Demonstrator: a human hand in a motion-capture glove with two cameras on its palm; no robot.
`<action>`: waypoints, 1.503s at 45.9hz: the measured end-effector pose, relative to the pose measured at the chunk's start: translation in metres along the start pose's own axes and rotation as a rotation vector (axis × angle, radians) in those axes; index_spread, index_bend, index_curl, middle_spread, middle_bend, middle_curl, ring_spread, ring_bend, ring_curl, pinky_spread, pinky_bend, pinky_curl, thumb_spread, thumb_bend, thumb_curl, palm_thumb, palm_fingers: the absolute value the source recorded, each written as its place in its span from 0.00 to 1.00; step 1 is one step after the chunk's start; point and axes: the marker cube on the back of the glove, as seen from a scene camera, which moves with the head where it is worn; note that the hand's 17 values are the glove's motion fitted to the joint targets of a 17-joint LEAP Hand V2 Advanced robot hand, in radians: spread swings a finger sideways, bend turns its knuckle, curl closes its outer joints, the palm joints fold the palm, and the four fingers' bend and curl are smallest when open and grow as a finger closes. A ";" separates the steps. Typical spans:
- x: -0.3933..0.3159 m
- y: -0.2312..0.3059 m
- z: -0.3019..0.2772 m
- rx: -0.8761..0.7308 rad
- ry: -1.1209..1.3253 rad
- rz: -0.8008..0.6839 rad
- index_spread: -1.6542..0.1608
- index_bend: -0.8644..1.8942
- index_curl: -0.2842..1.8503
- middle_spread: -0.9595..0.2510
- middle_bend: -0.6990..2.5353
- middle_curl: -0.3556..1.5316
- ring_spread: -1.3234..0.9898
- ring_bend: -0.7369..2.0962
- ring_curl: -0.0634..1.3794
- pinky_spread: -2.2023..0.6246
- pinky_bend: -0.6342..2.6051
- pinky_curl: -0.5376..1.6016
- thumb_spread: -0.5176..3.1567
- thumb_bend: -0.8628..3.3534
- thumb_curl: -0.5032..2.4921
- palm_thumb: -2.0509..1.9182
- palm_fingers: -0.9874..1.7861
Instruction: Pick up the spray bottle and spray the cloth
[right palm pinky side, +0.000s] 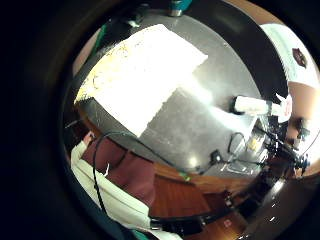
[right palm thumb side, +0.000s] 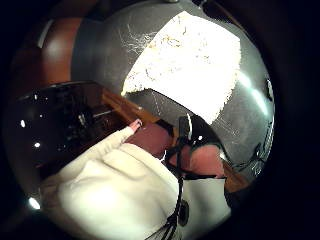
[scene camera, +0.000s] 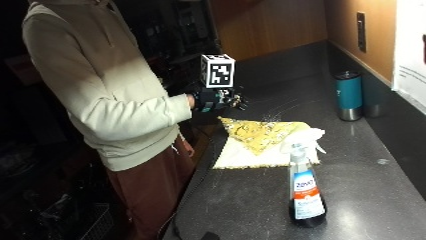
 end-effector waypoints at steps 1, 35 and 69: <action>-0.001 -0.001 0.000 0.000 -0.001 0.005 0.81 0.40 0.17 0.78 0.27 0.21 0.58 0.35 0.08 0.81 0.31 0.29 0.24 0.29 0.21 0.66 0.52; -0.005 -0.019 -0.001 0.081 -0.030 0.021 0.70 0.38 0.27 0.77 0.27 0.30 0.58 0.36 0.20 0.85 0.31 0.38 0.39 0.23 0.29 0.72 0.49; 0.025 0.008 -0.025 0.454 -0.088 0.013 0.71 0.37 0.28 0.76 0.27 0.34 0.57 0.37 0.24 0.85 0.28 0.40 0.40 0.20 0.33 0.74 0.51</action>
